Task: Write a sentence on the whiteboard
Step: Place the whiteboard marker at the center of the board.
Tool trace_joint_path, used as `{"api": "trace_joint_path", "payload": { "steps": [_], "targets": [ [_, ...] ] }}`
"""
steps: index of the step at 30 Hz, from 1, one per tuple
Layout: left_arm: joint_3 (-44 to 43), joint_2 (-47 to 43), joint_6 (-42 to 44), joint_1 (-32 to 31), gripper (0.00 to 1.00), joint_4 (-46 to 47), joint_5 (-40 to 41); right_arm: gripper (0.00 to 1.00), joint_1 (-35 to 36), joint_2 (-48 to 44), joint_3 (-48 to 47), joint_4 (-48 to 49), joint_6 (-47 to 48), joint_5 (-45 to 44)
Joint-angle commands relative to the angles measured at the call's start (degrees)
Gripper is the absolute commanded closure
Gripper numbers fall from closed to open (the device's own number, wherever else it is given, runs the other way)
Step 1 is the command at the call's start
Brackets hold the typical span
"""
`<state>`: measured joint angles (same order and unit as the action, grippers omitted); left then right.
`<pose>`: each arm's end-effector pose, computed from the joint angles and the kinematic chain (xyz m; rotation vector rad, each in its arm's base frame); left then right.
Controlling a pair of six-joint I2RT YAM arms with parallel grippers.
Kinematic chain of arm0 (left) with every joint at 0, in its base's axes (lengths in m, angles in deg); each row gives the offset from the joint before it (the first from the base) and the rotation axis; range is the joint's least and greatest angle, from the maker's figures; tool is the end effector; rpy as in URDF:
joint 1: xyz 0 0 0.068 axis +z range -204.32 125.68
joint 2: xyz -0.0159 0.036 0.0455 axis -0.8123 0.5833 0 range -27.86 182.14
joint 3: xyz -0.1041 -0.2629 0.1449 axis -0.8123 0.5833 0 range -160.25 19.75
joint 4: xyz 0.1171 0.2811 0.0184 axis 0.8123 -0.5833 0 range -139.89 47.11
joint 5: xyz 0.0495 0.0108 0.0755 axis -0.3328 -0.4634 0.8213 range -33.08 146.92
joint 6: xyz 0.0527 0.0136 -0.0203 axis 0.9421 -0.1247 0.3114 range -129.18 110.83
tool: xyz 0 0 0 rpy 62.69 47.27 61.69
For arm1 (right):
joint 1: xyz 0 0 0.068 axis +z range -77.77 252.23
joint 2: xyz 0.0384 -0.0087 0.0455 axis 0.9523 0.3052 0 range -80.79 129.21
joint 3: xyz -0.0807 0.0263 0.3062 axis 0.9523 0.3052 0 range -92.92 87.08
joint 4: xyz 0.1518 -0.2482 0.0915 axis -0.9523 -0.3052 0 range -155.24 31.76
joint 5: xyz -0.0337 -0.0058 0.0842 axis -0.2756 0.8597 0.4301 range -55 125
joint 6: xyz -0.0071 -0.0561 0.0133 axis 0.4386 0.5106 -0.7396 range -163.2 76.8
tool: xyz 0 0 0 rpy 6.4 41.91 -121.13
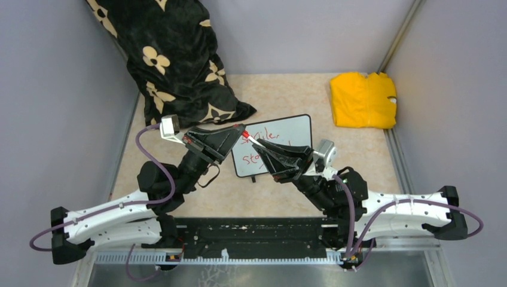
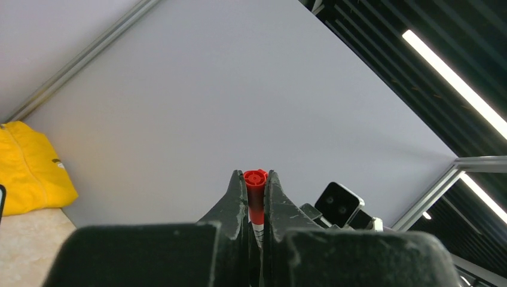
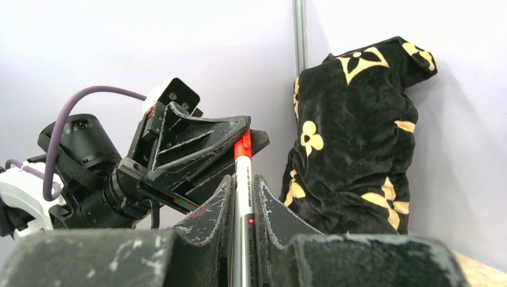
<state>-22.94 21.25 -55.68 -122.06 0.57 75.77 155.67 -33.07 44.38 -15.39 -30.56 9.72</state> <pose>0.0895 -0.1830 0.4434 -0.1496 1.0915 -1.6683 0.0399 0.1913 0.4457 -0.4071 0.9391 0.9310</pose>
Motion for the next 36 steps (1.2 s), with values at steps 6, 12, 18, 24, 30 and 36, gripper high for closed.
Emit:
{"api": "trace_joint_path", "payload": {
  "steps": [6, 12, 18, 24, 30, 36],
  "targets": [
    [-0.70, 5.78, -1.93, -0.25, 1.00, -2.05, -9.22, 1.00, -0.21, 0.80, 0.34, 5.21, 1.23, -1.84],
    [0.98, 2.87, -1.12, -0.19, 0.62, -1.25, -5.52, 1.00, -0.21, -0.08, -0.02, 4.58, 1.94, -1.45],
    [2.25, -1.23, 1.66, -0.19, 0.41, -0.66, -1.49, 1.00, -0.21, -0.31, 0.11, 3.84, 1.64, -1.38],
    [1.98, -1.93, 2.88, -0.20, 0.44, -0.84, -0.53, 1.00, -0.21, 0.32, -0.08, 3.76, 1.12, -0.84],
    [1.19, -0.87, 3.03, -0.19, 0.44, -0.83, -1.73, 1.00, -0.21, 0.70, -0.28, 3.64, 0.74, -0.64],
    [0.27, 0.53, 2.99, -0.20, 0.50, -0.61, -3.12, 1.00, -0.21, 0.88, -0.46, 3.17, 0.33, -0.47]
  ]
}}
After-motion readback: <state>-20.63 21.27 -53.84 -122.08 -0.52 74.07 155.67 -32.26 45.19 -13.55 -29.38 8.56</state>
